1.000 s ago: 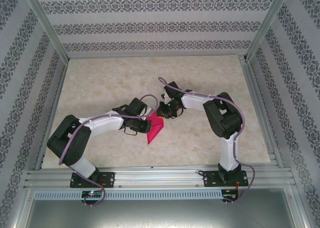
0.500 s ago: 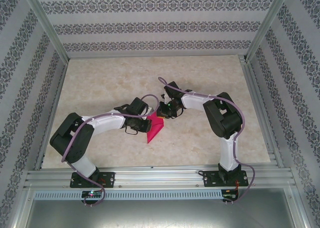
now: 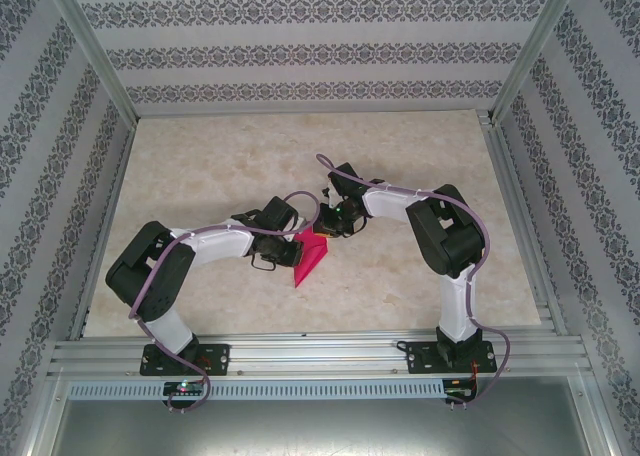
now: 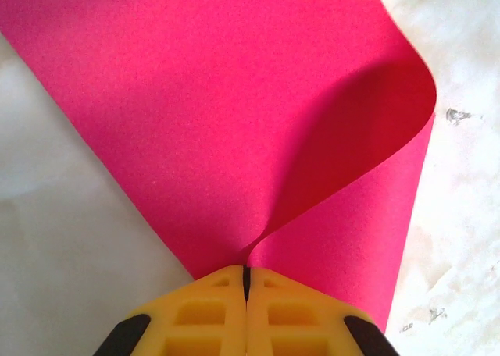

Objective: Fold a paper plane with a square sheet of paper (pick it up from the middle)
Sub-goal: Third fold the triangle at the center of the table.

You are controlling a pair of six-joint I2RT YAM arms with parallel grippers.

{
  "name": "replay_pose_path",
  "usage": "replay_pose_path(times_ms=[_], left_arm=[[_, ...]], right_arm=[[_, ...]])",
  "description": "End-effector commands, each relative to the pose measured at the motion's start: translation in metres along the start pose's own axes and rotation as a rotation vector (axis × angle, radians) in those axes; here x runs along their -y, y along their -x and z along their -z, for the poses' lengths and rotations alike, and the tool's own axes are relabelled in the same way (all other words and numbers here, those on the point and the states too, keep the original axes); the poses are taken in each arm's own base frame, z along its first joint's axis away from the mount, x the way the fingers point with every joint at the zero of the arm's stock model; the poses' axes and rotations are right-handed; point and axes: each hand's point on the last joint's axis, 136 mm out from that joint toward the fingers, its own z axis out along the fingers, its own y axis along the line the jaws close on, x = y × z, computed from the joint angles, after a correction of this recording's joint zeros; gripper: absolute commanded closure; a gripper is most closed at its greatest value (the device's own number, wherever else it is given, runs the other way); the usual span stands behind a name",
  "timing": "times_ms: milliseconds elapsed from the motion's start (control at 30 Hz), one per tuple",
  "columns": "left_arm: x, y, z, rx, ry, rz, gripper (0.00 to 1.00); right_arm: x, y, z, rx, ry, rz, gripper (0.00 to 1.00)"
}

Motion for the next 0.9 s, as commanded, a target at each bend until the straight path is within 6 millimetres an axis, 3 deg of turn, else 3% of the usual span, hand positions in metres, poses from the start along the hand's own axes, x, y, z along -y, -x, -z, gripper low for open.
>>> replay_pose_path(times_ms=[0,867], left_arm=[[0.000,0.013,0.003,0.029,-0.005,-0.013,0.92],[-0.004,0.002,-0.004,-0.010,0.001,0.013,0.90]], right_arm=[[0.016,-0.013,-0.013,-0.044,-0.059,-0.028,0.88],[0.022,-0.016,-0.015,-0.049,-0.076,-0.045,0.88]])
